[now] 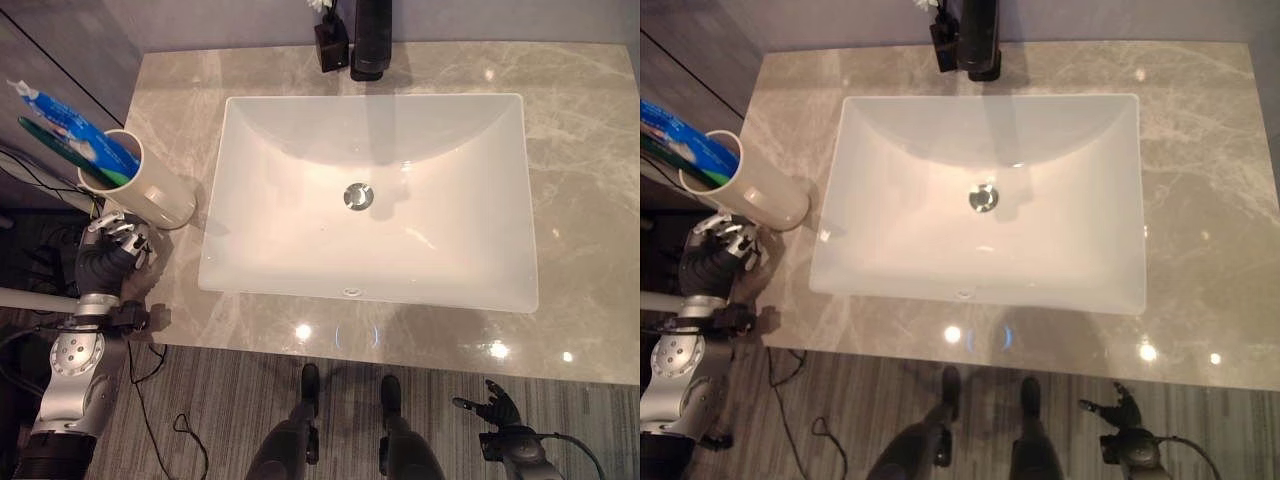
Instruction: Put brush and paste in cup on sink, flatten towel.
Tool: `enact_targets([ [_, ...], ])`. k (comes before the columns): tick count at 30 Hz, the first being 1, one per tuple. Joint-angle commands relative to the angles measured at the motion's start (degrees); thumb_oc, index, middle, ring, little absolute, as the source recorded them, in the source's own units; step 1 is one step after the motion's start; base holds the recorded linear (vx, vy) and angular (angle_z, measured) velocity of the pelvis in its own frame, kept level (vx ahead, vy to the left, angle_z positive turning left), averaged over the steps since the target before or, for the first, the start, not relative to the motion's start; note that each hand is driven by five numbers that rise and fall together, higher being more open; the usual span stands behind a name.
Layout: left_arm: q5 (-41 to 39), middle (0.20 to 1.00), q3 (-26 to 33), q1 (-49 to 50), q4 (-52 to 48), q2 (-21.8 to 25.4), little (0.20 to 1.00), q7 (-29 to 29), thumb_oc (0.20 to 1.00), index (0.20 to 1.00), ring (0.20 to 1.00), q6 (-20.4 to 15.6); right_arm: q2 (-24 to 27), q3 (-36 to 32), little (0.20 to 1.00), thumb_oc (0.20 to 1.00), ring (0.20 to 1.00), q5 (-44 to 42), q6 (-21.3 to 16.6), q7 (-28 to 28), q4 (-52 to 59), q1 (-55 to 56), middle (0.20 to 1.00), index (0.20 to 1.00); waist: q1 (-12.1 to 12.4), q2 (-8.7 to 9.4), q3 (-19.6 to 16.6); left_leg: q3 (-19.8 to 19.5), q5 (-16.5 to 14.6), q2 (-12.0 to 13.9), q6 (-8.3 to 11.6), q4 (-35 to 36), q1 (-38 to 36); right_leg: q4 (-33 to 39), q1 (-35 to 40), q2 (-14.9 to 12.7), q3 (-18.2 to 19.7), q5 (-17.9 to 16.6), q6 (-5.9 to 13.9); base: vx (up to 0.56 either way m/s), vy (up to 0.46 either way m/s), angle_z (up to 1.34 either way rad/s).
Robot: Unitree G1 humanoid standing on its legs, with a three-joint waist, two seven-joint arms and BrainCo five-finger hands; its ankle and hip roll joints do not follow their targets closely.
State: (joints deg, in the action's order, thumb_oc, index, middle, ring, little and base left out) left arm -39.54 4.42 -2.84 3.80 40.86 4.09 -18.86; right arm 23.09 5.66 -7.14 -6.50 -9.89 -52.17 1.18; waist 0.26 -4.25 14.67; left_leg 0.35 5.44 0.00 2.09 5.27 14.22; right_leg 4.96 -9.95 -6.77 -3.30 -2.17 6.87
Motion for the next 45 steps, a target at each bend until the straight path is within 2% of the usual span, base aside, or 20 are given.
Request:
enact_targets([
  [1,1.68,0.2,0.08,-1.81,4.38,1.04,0.2,0.91,0.2,0.2,0.2,-0.75,-0.18,1.13,1.0,1.0,1.0,-1.13,-1.71,-0.75,0.9,-1.53,1.0,1.0,-1.65,0.01,0.21,-0.43,-1.68,1.23,1.62,-0.27,-1.65,-0.97,-0.37,-3.46,-1.49,-3.46,3.66,0.0,0.0,0.0],
  [10,2.24,0.2,-1.96,-2.89,5.0,0.91,0.2,0.54,0.2,0.2,0.2,-0.71,0.39,4.39,1.0,1.0,1.0,-0.18,-1.79,0.6,3.55,-2.63,1.0,1.0,-1.54,-1.23,0.3,-0.63,-1.5,1.14,1.8,-0.27,-1.4,-1.3,-0.54,-3.67,-1.58,-3.15,3.54,0.0,0.0,0.0],
  [17,2.32,0.2,-4.82,-6.66,5.11,0.66,0.2,1.33,0.2,0.2,0.2,-0.87,0.51,5.29,1.0,1.0,1.0,-0.15,-1.81,-0.52,5.03,-4.86,1.0,1.0,-1.58,-2.47,0.67,-1.36,-1.18,1.07,1.95,-0.27,-1.21,-2.07,-0.38,-3.67,-2.35,-2.5,3.32,0.0,-0.006,0.03],
  [20,2.21,0.2,-4.19,-5.17,4.12,0.26,0.2,1.04,0.2,0.2,0.2,-0.7,0.6,5.24,1.0,1.0,1.0,-0.02,-1.81,-0.59,5.04,-4.89,1.0,1.0,-1.51,-2.41,0.73,-1.28,-1.2,1.13,1.98,-0.27,-1.32,-2.12,-0.35,-3.53,-2.2,-2.45,3.23,0.0,-0.006,0.04],
  [25,1.48,0.2,-1.37,4.06,0.51,-2.81,0.2,-1.51,0.2,0.2,0.2,0.09,0.41,4.38,1.0,1.0,1.0,0.73,-1.56,-0.32,3.3,-3.89,1.0,1.0,-1.01,-1.84,0.38,-0.63,-1.41,1.57,1.95,-0.27,-2.06,-2.04,-0.2,-3.13,-1.57,-2.32,2.97,0.0,-0.003,-0.01],
  [30,1.02,0.2,-1.57,7.38,-2.1,-4.07,0.2,-3.44,0.2,0.2,0.2,0.37,0.55,4.27,1.0,1.0,1.0,1.43,-1.47,-0.05,1.47,-3.68,1.0,1.0,-0.83,-1.67,0.14,-0.26,-1.42,1.86,1.97,-0.27,-2.33,-1.9,-0.11,-2.9,-1.22,-2.19,2.75,0.0,-0.002,-0.01],
  [38,0.95,0.2,-2.95,7.25,-2.18,-4.22,0.2,-4.46,0.2,0.2,0.2,0.66,0.85,4.97,1.0,1.0,1.0,2.35,-1.39,0.02,1.83,-3.78,1.0,1.0,-1.05,-1.51,0.09,0.27,-1.26,2.06,2.1,-0.27,-2.3,-1.38,-0.33,-2.56,-0.63,-2.38,2.57,-0.01,-0.004,-0.04],
  [45,2.14,0.2,-3.02,1.98,0.93,-2.44,0.2,-2.19,0.2,0.2,0.2,-0.02,1.42,5.31,1.0,1.0,1.0,2.22,-1.62,-0.34,2.82,-4.2,1.0,1.0,-1.79,-1.53,0.67,1.16,-1.08,2.05,2.3,-0.27,-1.14,-0.76,-1.73,-2.4,0.41,-3.26,2.7,-0.02,0.002,-0.07],
])
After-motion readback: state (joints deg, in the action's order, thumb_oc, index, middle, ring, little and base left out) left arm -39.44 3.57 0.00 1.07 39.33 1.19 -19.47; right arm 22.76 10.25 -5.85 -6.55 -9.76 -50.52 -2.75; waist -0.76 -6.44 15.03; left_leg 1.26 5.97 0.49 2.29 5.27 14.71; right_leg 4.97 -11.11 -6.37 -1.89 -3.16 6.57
